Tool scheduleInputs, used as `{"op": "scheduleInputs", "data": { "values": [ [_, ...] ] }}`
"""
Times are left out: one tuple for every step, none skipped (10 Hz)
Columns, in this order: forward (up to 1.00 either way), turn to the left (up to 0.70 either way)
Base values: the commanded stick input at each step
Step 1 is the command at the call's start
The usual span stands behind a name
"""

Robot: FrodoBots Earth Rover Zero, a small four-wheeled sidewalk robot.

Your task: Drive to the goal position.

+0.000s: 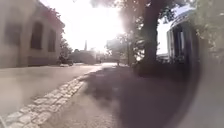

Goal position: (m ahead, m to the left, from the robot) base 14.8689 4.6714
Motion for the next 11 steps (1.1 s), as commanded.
{"op": "scheduleInputs", "data": {
  "values": [
    [0.85, 0.0],
    [0.85, 0.0],
    [0.85, 0.0],
    [0.85, 0.0],
    [0.85, 0.0],
    [0.85, 0.0],
    [0.85, 0.03],
    [0.85, 0.15],
    [0.85, 0.29],
    [0.85, 0.09],
    [0.85, 0.0]
  ]
}}
